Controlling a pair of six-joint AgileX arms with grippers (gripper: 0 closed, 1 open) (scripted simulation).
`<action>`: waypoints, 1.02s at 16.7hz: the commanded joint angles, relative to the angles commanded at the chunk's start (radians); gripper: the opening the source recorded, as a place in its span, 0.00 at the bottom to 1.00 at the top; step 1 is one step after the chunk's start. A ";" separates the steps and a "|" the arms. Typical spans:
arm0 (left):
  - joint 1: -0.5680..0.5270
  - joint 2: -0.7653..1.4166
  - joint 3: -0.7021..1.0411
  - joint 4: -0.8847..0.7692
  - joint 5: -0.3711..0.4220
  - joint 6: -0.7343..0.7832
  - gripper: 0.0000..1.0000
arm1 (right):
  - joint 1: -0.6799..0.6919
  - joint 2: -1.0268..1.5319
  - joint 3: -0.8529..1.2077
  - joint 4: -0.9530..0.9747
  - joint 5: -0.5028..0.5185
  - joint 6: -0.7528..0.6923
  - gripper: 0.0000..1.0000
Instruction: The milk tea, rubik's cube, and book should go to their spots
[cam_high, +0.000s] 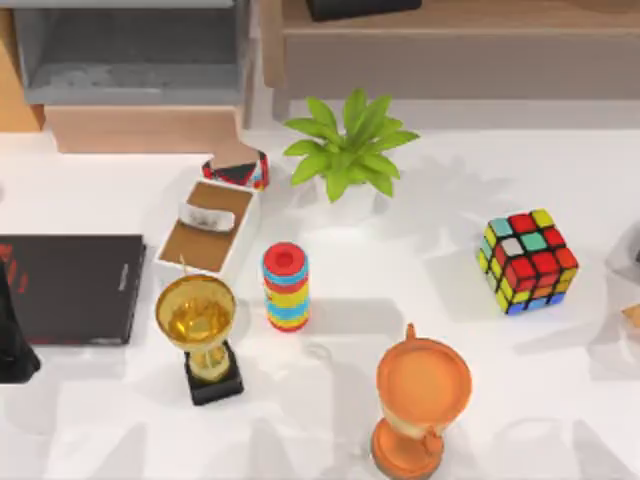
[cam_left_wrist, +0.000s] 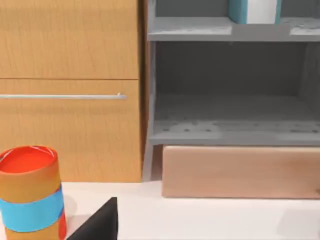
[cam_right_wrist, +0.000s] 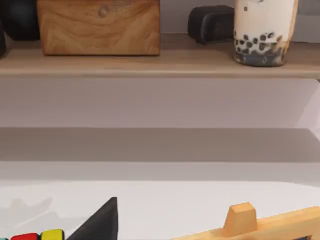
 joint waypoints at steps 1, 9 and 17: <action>0.000 0.000 0.000 0.000 0.000 0.000 1.00 | 0.000 0.000 0.000 0.000 0.000 0.000 1.00; 0.000 0.000 0.000 0.000 0.000 0.000 1.00 | -0.045 0.296 0.198 0.173 -0.044 0.008 1.00; 0.000 0.000 0.000 0.000 0.000 0.000 1.00 | -0.149 1.127 0.591 0.512 -0.130 -0.003 1.00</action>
